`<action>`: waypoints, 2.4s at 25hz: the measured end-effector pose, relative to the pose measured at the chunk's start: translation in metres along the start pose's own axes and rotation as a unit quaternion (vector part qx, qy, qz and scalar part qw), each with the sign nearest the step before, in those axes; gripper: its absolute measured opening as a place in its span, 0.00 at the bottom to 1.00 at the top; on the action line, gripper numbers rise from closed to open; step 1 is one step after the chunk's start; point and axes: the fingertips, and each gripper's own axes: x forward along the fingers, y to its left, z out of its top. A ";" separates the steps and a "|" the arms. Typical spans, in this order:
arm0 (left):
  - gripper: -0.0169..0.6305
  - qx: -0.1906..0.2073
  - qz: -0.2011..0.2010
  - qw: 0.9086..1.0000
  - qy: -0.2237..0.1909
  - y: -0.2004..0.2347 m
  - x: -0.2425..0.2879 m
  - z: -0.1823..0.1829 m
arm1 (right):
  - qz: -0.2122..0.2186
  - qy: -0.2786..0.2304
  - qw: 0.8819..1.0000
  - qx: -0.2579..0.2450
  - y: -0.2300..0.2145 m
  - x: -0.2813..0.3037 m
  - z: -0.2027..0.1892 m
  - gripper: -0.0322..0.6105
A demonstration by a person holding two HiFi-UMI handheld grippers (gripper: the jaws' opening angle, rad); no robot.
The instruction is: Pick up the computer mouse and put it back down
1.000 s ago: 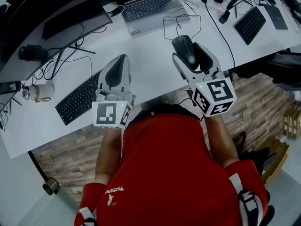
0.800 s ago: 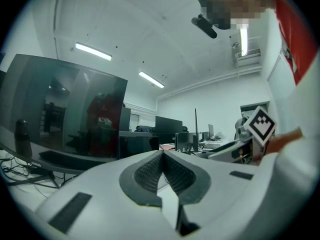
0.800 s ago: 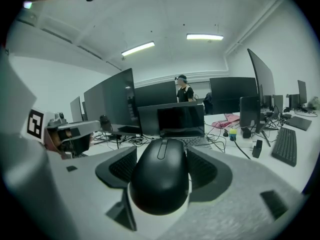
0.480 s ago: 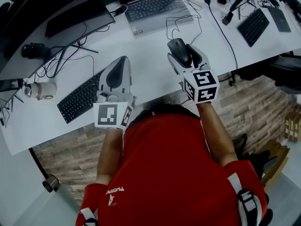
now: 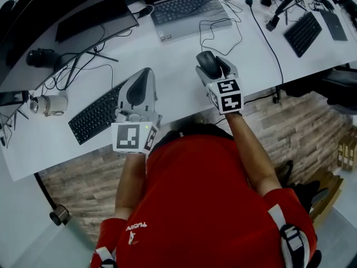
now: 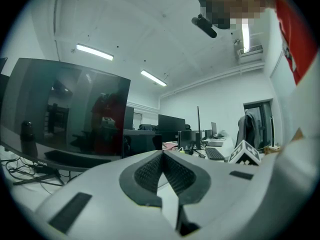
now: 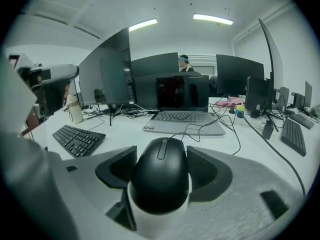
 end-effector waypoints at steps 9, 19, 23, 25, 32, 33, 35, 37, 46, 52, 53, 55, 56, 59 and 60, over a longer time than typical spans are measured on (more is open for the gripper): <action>0.04 0.001 0.001 1.000 0.003 0.000 0.000 -0.003 | -0.004 0.042 0.999 -0.005 -0.001 0.021 -0.029 0.54; 0.04 0.003 0.006 1.000 0.011 0.002 0.001 -0.007 | -0.003 0.068 0.998 -0.003 -0.003 0.033 -0.048 0.54; 0.04 0.004 0.007 1.000 0.013 0.003 0.002 -0.007 | 0.002 0.076 0.997 0.001 -0.002 0.037 -0.052 0.54; 0.04 0.005 0.007 1.000 0.014 0.003 0.002 -0.007 | 0.002 0.078 0.997 0.000 -0.002 0.037 -0.053 0.54; 0.04 0.005 0.005 1.000 0.016 0.000 0.004 -0.009 | 0.003 0.078 0.997 -0.010 -0.002 0.042 -0.056 0.55; 0.04 0.006 0.005 1.000 0.016 -0.001 0.005 -0.009 | 0.005 0.078 0.997 -0.010 -0.002 0.042 -0.056 0.55; 0.04 0.006 0.004 1.000 0.017 -0.003 0.005 -0.009 | 0.008 0.079 0.997 -0.007 -0.002 0.041 -0.056 0.56; 0.04 0.006 0.003 1.000 0.018 -0.004 0.006 -0.009 | 0.010 0.080 0.997 -0.004 -0.001 0.039 -0.055 0.58; 0.04 0.008 -0.004 1.000 0.017 -0.011 0.007 -0.009 | 0.013 0.054 0.998 0.001 -0.004 0.023 -0.037 0.61; 0.04 0.008 -0.008 1.000 0.015 -0.016 0.008 -0.007 | 0.022 0.006 1.000 0.005 -0.002 -0.001 -0.004 0.59; 0.04 0.008 -0.009 1.000 0.014 -0.018 0.008 -0.007 | 0.024 -0.005 1.000 0.005 -0.001 -0.007 0.003 0.57; 0.04 0.008 -0.011 1.000 0.012 -0.019 0.008 -0.006 | 0.028 -0.026 0.999 0.005 0.001 -0.017 0.017 0.55; 0.04 0.008 -0.012 1.000 0.011 -0.020 0.008 -0.005 | 0.031 -0.036 0.999 0.005 0.002 -0.022 0.024 0.53; 0.04 0.007 -0.014 1.000 0.009 -0.022 0.008 -0.004 | 0.041 -0.068 0.997 0.005 0.008 -0.038 0.046 0.47; 0.04 0.007 -0.014 1.000 0.009 -0.023 0.008 -0.003 | 0.044 -0.079 0.996 0.005 0.010 -0.044 0.053 0.46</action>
